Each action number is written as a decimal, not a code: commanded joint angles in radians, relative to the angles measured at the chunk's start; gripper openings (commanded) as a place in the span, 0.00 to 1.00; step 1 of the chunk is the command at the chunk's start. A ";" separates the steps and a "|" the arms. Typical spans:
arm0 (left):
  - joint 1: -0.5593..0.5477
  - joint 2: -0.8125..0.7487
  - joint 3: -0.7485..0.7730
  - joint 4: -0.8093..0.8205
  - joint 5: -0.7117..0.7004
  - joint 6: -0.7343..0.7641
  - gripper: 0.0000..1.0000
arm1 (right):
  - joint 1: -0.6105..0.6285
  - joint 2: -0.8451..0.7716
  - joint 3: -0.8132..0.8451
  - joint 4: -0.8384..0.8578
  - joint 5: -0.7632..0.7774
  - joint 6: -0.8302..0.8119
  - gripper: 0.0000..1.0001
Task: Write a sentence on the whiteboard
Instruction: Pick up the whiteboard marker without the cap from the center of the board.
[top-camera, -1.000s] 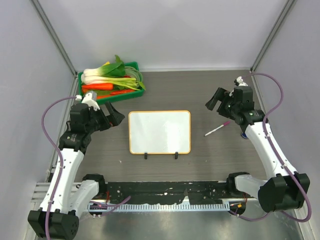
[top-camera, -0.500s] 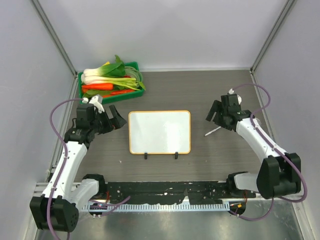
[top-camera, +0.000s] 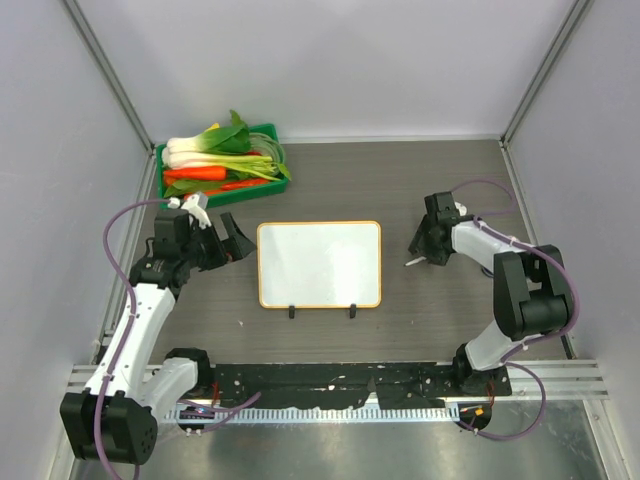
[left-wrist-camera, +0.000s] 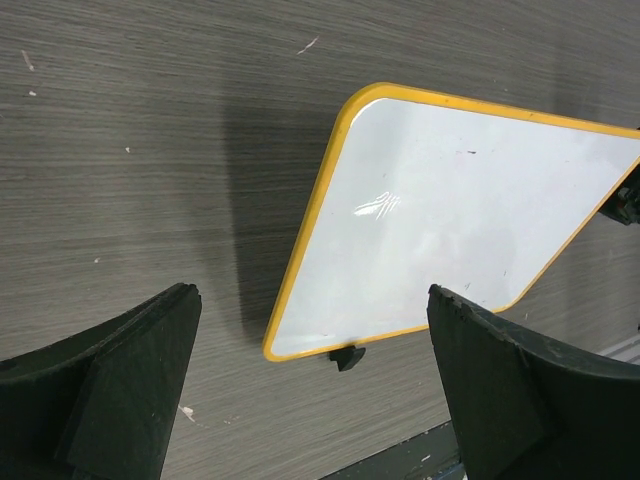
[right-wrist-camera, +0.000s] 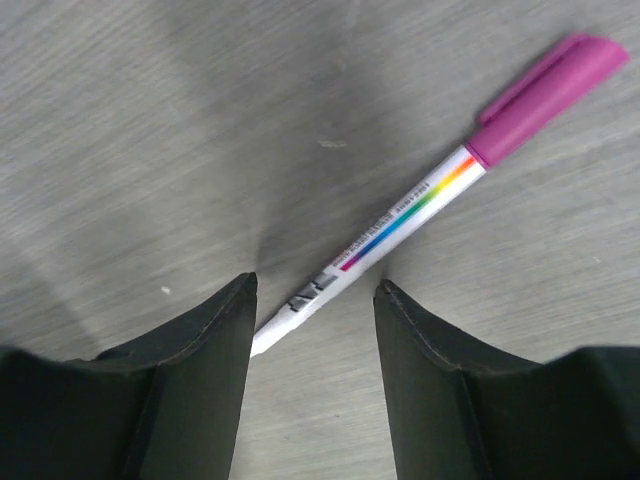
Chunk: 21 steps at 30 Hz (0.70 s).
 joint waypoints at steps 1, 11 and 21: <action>0.001 -0.017 -0.003 0.020 0.031 -0.001 1.00 | 0.006 0.032 0.017 0.046 0.028 0.021 0.53; 0.001 -0.001 0.027 -0.001 0.045 0.034 1.00 | 0.003 0.035 -0.040 0.101 0.035 -0.005 0.01; 0.001 -0.029 0.153 -0.037 0.129 0.067 1.00 | 0.004 -0.293 0.055 0.035 -0.025 -0.080 0.01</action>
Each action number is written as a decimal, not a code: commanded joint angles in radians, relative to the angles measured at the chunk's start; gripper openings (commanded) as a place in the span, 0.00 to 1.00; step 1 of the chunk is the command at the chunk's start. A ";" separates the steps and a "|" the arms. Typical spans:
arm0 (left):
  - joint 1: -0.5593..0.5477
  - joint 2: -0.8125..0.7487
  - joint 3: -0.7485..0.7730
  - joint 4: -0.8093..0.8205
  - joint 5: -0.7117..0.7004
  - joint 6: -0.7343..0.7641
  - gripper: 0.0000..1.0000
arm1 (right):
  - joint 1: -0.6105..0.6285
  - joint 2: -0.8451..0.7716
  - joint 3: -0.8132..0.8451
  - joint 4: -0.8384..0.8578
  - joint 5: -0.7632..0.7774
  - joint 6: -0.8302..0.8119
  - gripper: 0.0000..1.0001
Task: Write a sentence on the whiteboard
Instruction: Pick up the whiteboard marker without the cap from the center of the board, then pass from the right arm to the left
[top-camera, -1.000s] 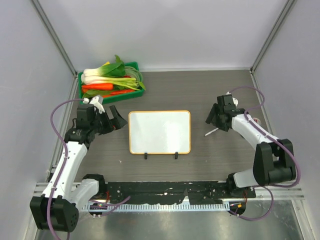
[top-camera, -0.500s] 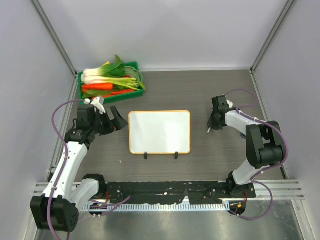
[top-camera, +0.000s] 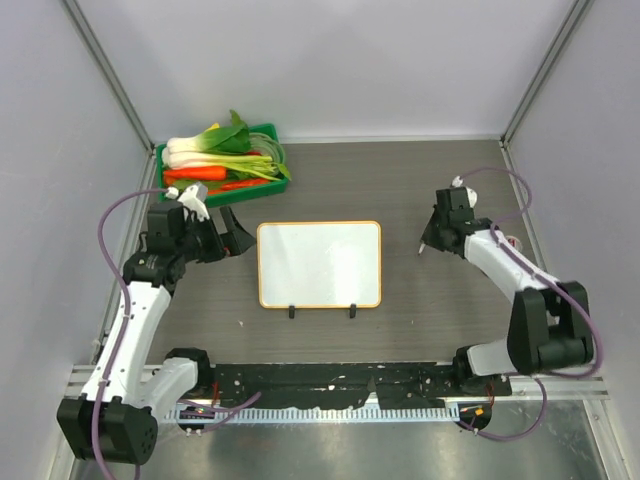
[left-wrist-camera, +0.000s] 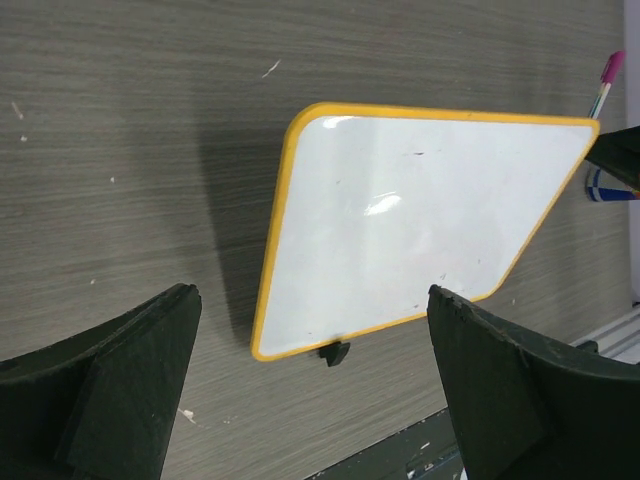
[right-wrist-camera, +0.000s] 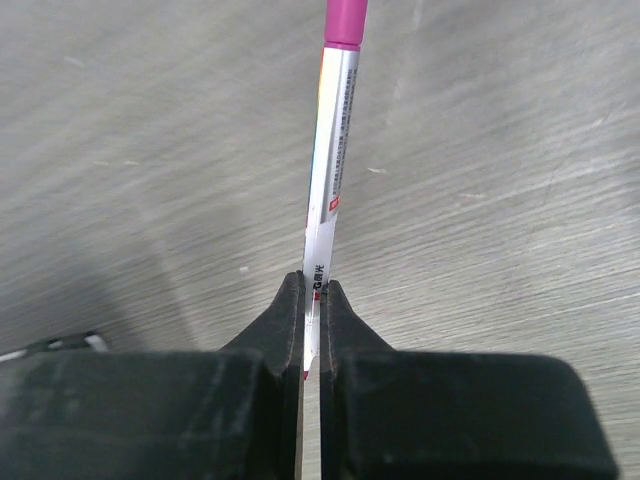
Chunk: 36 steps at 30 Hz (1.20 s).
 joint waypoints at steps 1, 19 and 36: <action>0.000 -0.028 0.091 0.028 0.123 -0.011 1.00 | 0.009 -0.200 0.079 -0.001 -0.046 -0.055 0.01; -0.649 0.384 0.415 0.345 0.043 -0.177 0.97 | 0.061 -0.535 0.012 0.203 -0.490 0.175 0.01; -0.766 0.710 0.668 0.401 0.089 -0.188 0.71 | 0.061 -0.621 -0.047 0.215 -0.560 0.234 0.01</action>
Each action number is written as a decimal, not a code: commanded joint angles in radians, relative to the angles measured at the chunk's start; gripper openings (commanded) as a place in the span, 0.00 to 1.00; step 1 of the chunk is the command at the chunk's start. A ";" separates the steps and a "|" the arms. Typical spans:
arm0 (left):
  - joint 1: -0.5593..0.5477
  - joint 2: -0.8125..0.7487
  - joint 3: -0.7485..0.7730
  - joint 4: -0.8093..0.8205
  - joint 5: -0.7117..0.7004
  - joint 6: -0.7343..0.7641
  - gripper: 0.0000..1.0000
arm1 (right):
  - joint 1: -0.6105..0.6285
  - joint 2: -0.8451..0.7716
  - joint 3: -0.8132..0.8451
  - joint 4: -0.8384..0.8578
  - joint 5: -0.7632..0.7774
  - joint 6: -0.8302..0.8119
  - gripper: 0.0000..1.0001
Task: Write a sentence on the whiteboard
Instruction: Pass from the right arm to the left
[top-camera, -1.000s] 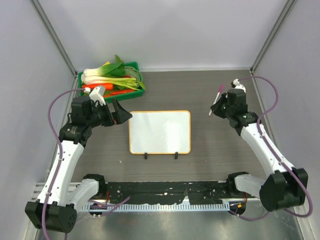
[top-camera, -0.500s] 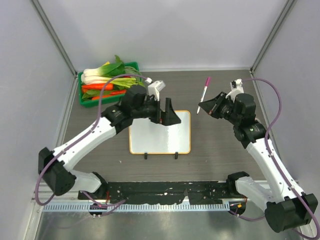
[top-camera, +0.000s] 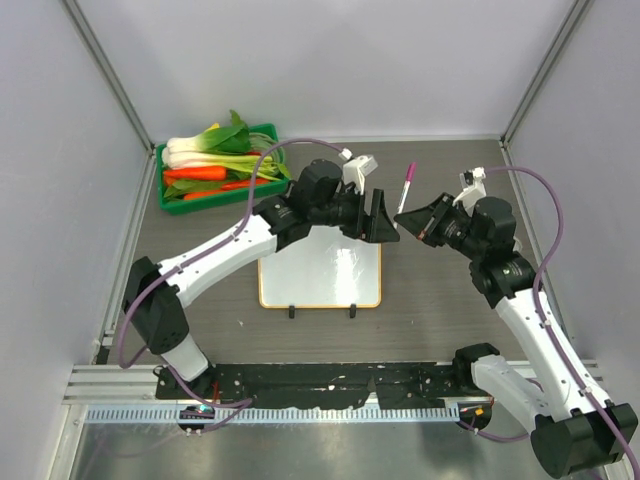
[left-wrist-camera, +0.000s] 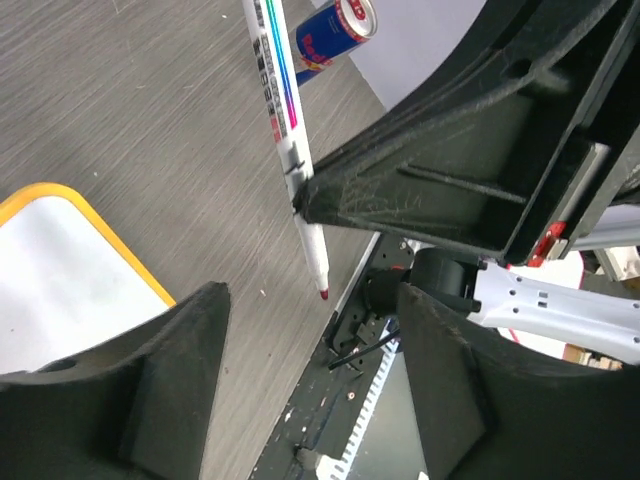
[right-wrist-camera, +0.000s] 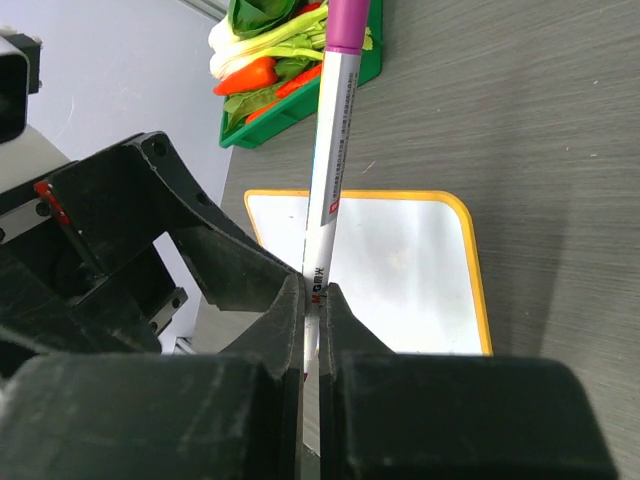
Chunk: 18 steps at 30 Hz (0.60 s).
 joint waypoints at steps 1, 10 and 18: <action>-0.004 0.024 0.066 0.071 0.024 0.002 0.66 | 0.004 -0.031 -0.004 0.065 -0.034 0.040 0.01; -0.009 0.084 0.094 0.069 0.025 0.009 0.32 | 0.004 -0.036 -0.010 0.067 -0.056 0.052 0.01; -0.004 0.032 0.051 0.020 -0.056 0.052 0.00 | 0.004 -0.042 -0.013 0.068 -0.051 0.034 0.24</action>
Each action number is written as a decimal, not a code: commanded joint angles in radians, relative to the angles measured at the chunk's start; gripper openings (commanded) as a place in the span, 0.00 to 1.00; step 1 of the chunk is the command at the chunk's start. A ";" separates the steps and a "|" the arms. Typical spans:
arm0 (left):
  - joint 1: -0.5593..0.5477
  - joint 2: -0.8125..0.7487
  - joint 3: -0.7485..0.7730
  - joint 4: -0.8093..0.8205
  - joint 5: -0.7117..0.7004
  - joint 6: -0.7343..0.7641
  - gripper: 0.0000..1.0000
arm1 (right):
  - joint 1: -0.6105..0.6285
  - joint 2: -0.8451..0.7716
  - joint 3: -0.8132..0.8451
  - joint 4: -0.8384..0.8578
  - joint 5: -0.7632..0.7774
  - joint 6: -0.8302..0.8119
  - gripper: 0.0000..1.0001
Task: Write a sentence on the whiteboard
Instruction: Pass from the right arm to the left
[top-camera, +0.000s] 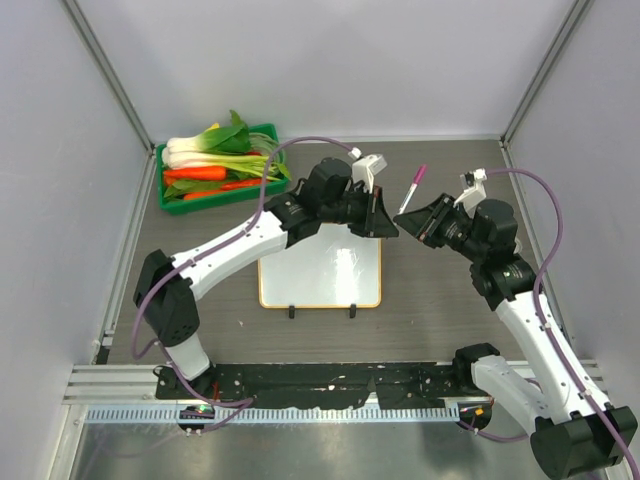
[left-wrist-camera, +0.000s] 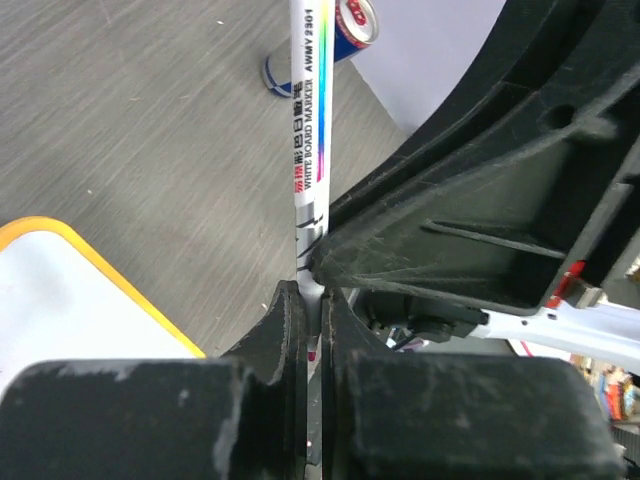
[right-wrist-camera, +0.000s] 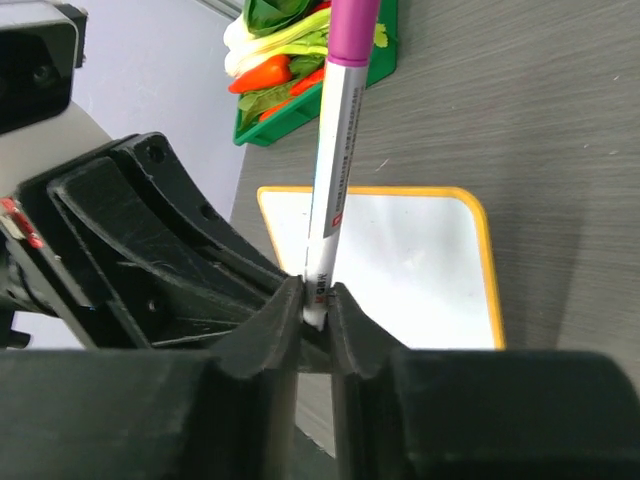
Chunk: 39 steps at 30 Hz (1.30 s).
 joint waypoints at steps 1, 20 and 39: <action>0.005 -0.062 -0.018 -0.015 -0.075 0.062 0.00 | 0.005 -0.025 0.018 0.044 -0.020 -0.005 0.35; 0.085 -0.493 -0.156 -0.372 -0.136 0.255 0.00 | 0.016 0.088 0.132 0.239 -0.303 0.066 0.90; 0.169 -0.566 -0.136 -0.510 0.187 0.324 0.00 | 0.416 0.280 0.210 0.429 -0.225 0.006 0.76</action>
